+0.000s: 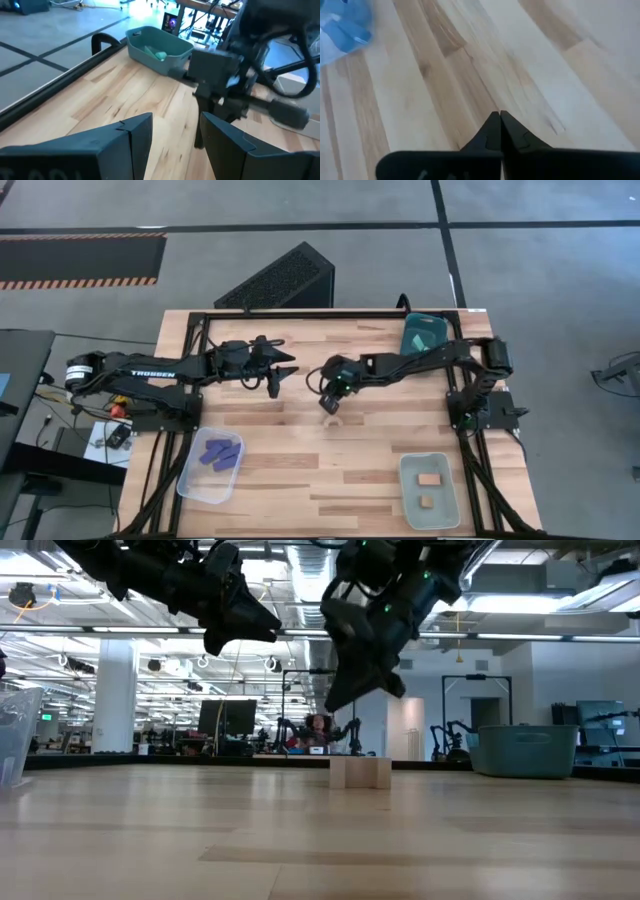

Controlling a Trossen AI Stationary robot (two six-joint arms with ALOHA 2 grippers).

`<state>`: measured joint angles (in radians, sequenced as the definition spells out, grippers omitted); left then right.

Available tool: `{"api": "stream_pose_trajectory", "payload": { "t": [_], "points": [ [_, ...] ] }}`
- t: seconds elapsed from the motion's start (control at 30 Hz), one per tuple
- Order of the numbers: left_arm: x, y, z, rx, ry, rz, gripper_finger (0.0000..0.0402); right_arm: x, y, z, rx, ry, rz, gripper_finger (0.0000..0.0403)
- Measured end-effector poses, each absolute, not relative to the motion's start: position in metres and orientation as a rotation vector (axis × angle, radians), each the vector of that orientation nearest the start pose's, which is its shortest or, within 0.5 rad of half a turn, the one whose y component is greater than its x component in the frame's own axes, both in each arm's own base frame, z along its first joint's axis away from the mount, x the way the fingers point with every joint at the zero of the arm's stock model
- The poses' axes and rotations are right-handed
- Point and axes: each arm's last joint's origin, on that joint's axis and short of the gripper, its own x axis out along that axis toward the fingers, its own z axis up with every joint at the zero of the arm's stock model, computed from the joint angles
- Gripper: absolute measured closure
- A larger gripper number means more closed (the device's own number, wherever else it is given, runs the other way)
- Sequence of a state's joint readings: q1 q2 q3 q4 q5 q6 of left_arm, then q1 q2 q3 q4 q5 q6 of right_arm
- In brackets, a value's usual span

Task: Sort & place blocks by color
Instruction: Put the brown block into the gray bin

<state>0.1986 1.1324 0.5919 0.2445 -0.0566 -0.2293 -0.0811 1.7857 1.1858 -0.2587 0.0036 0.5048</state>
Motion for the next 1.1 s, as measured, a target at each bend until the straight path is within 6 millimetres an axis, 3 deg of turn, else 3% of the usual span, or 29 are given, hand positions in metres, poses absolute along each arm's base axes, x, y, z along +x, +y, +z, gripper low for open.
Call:
{"api": "stream_pose_trajectory", "payload": {
  "t": [0.4,0.53,0.63,0.77,0.97,1.1],
  "points": [
    [0.236,0.049,0.240,-0.270,0.262,0.290,0.0248,0.355,-0.044,0.250,0.490,0.674,-0.294,0.0400],
    [0.236,0.050,0.240,-0.241,0.263,0.309,0.0248,0.352,-0.047,0.254,0.489,0.671,-0.293,0.0396],
    [0.236,0.051,0.240,-0.228,0.253,0.362,0.0248,0.354,-0.048,0.245,0.460,0.715,-0.292,0.0378],
    [0.236,0.053,0.242,-0.219,0.231,0.420,0.0248,0.362,-0.043,0.218,0.433,0.824,-0.288,0.0337],
    [0.236,0.054,0.246,-0.220,0.178,0.467,0.0248,0.372,-0.025,0.187,0.404,0.924,-0.256,0.0258],
    [0.234,0.058,0.244,-0.258,0.164,0.619,0.0248,0.377,-0.017,0.167,0.388,0.977,-0.244,0.0199]
  ]
}}
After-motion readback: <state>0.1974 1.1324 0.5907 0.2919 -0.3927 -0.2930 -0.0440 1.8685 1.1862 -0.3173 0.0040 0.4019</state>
